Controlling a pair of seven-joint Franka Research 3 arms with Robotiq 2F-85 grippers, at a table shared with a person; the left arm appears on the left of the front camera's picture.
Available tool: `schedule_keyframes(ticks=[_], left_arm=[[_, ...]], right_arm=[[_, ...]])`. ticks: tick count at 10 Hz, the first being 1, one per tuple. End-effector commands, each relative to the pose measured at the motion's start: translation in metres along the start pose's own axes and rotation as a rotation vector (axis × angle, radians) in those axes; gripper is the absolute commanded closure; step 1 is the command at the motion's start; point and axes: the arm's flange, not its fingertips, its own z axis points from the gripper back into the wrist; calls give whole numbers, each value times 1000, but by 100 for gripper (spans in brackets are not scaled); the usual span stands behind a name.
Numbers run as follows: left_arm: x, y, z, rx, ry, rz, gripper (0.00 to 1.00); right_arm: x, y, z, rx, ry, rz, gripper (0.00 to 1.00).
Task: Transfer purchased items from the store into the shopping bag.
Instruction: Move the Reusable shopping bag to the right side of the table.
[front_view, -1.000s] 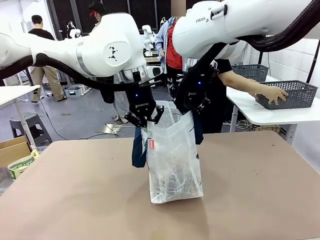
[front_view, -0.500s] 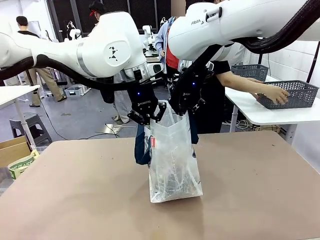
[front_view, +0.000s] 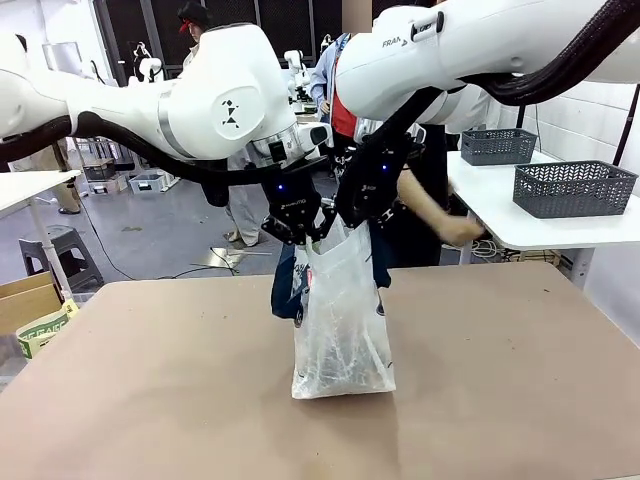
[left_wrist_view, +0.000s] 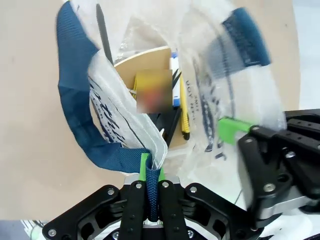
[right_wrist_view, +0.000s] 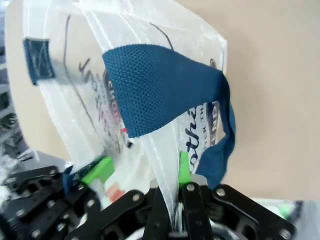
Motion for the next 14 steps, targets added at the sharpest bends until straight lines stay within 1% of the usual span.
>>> schedule_keyframes(ticks=[1, 2, 4, 5, 6, 7, 10, 11, 14], left_arm=[[-2, 10, -2, -41, -40, -73, 100], [2, 16, -1, -82, 1, -113, 100], [9, 23, 1, -107, 24, -156, 100], [12, 25, -2, -138, 35, -170, 100], [10, 23, -1, -144, 39, -142, 100], [11, 16, -3, -89, 14, -146, 100], [12, 18, -5, -104, 23, -151, 100], [9, 15, -5, -79, -2, -186, 100], [9, 15, -6, -101, -8, -214, 100]], right_arm=[[0, 1, -3, 47, 4, -33, 100], [-3, 2, -4, 46, 4, -55, 100], [-6, 3, -3, 45, -8, -83, 100], [-7, 4, -4, 38, -13, -96, 100], [-9, 4, -5, 21, -15, -72, 100], [0, 1, -2, 16, 5, -56, 100], [0, 1, -3, 24, -5, -50, 100], [1, 2, -2, 45, -14, -54, 100], [5, 9, -4, 55, -24, -61, 100]])
